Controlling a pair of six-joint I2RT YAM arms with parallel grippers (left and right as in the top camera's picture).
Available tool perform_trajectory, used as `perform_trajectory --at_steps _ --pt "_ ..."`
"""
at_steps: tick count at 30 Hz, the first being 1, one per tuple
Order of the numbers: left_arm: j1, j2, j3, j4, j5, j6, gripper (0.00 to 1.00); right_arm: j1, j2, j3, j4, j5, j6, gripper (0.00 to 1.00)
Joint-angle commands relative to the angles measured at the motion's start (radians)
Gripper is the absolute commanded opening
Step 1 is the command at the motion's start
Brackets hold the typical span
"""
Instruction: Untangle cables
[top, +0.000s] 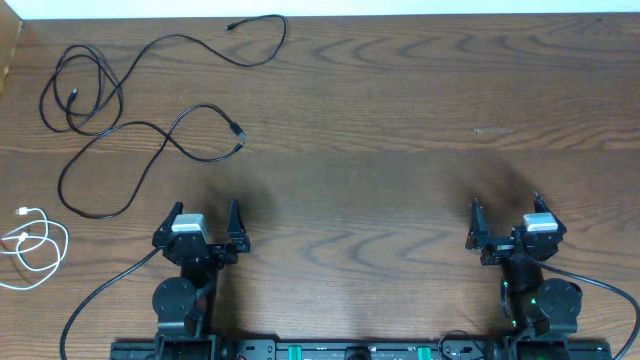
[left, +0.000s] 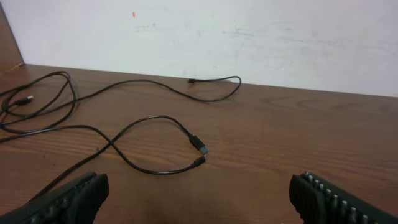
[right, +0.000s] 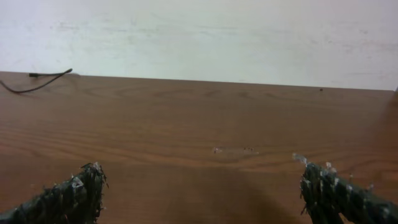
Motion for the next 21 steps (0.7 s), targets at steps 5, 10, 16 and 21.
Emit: perform_trajectory --at_steps 5,10,16,21 --pt "0.005 -0.006 -0.015 -0.038 -0.002 -0.004 0.98 -0.004 -0.006 -0.001 -0.005 0.004 -0.012 0.99" --pt "0.005 -0.006 -0.015 -0.038 -0.002 -0.004 0.98 -0.004 -0.006 -0.001 -0.005 0.004 -0.012 0.99" --pt "0.005 -0.006 -0.015 -0.038 -0.002 -0.004 0.98 -0.004 -0.006 -0.001 -0.005 0.004 -0.012 0.99" --pt "0.005 -0.006 -0.015 -0.038 -0.002 -0.004 0.98 -0.004 -0.006 -0.001 -0.005 0.004 -0.012 0.99"
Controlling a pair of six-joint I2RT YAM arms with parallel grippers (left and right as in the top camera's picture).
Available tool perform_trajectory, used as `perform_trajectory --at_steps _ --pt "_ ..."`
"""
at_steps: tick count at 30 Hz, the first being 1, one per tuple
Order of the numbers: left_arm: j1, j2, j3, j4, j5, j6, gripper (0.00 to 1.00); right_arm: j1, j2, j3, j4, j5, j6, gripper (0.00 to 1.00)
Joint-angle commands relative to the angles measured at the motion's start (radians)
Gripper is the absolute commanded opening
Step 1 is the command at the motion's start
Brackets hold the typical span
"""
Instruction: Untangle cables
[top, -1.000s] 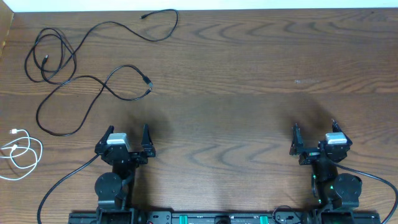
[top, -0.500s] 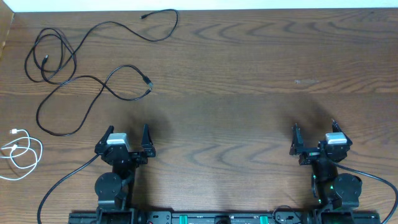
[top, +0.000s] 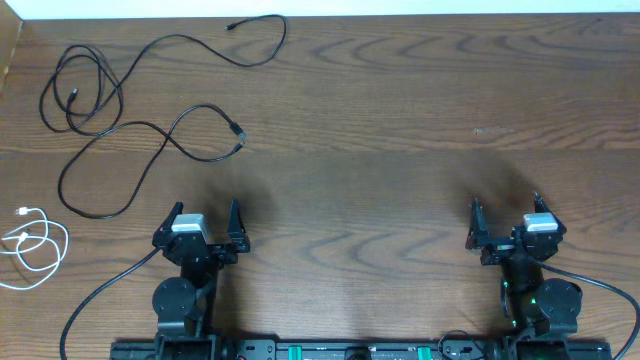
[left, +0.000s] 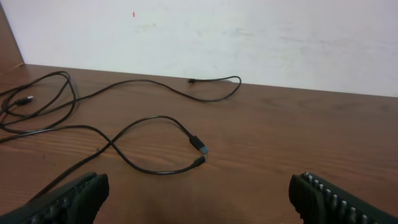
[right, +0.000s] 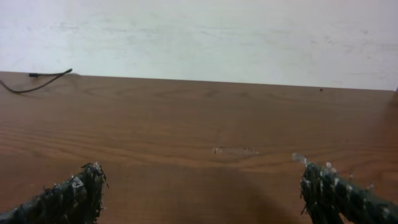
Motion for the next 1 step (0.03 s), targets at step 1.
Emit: perform_trajectory --at_steps 1 --pt "0.005 -0.006 -0.015 -0.038 -0.002 -0.005 0.98 -0.004 -0.006 -0.001 -0.005 0.004 -0.012 0.99"
